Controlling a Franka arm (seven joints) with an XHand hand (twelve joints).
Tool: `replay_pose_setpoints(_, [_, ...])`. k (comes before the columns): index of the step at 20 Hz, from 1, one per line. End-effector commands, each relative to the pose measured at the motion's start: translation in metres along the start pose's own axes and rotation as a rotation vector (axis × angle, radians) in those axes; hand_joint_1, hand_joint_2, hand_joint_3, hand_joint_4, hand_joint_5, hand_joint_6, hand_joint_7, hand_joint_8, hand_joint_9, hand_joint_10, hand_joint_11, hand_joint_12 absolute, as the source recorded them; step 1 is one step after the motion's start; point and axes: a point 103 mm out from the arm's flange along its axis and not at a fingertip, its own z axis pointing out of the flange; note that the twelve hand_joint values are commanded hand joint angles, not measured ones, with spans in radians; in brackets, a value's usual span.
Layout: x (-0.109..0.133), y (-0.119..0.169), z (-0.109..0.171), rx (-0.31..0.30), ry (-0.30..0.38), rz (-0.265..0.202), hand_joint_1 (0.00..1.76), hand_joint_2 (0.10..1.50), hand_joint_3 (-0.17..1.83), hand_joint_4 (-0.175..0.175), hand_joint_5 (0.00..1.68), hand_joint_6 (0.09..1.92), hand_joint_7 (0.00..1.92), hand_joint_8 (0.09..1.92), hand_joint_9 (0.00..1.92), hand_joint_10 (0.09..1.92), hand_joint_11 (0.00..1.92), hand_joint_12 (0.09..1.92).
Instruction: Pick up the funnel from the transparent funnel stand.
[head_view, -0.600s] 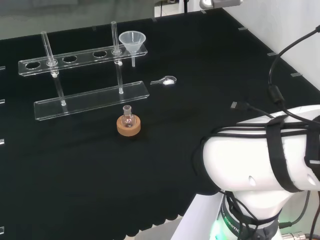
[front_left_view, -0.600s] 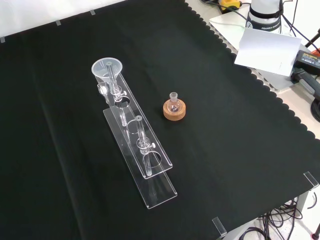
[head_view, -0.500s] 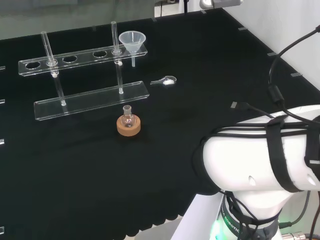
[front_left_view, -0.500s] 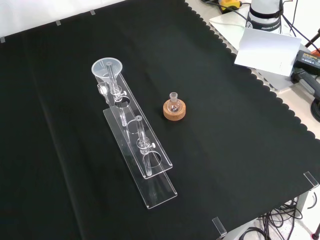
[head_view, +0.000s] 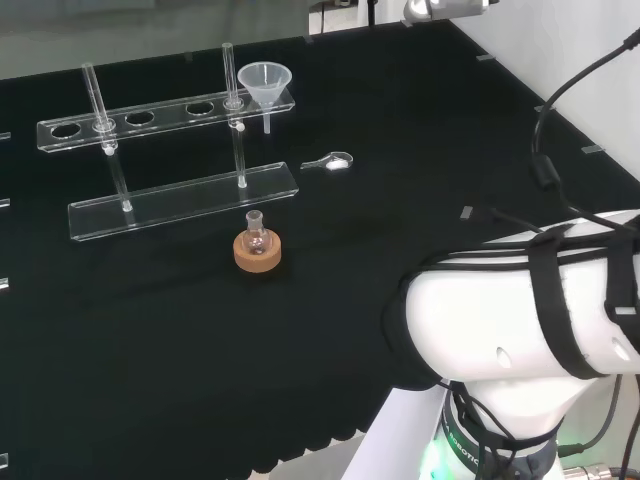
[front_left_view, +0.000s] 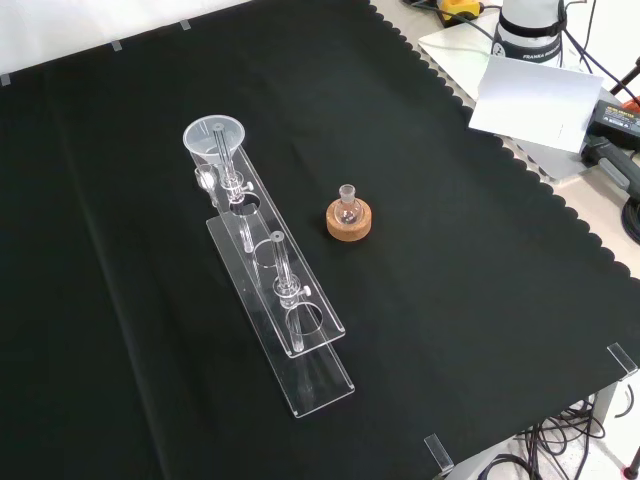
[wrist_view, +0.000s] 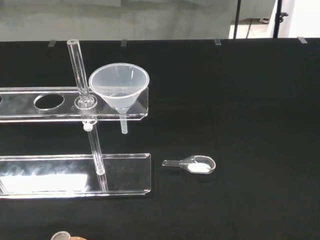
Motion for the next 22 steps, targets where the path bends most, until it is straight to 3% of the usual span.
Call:
replay_pose_setpoints(1, [-0.008,-0.002,-0.008,-0.018,-0.009,-0.029,0.0,1.18,0.42,0.026,0.13,0.09,0.0,0.09,0.06,0.64,0.05,1.37])
replay_pose_setpoints(6, [-0.014,0.016,0.002,-0.001,0.02,-0.005,0.0,1.18,0.41,0.026,0.13,0.09,0.0,0.09,0.06,0.64,0.05,1.37])
replay_pose_setpoints(11, [-0.016,0.043,0.014,0.02,0.002,0.024,0.0,1.18,0.41,0.025,0.13,0.09,0.0,0.09,0.07,0.64,0.05,1.37])
replay_pose_setpoints(18, [-0.01,0.104,0.037,0.063,0.035,-0.059,0.0,1.18,0.4,0.022,0.13,0.09,0.01,0.1,0.07,0.65,0.05,1.37])
replay_pose_setpoints(22, [0.0,0.134,0.051,0.087,0.018,-0.099,0.0,1.18,0.37,0.024,0.13,0.09,0.03,0.13,0.1,0.67,0.05,1.39])
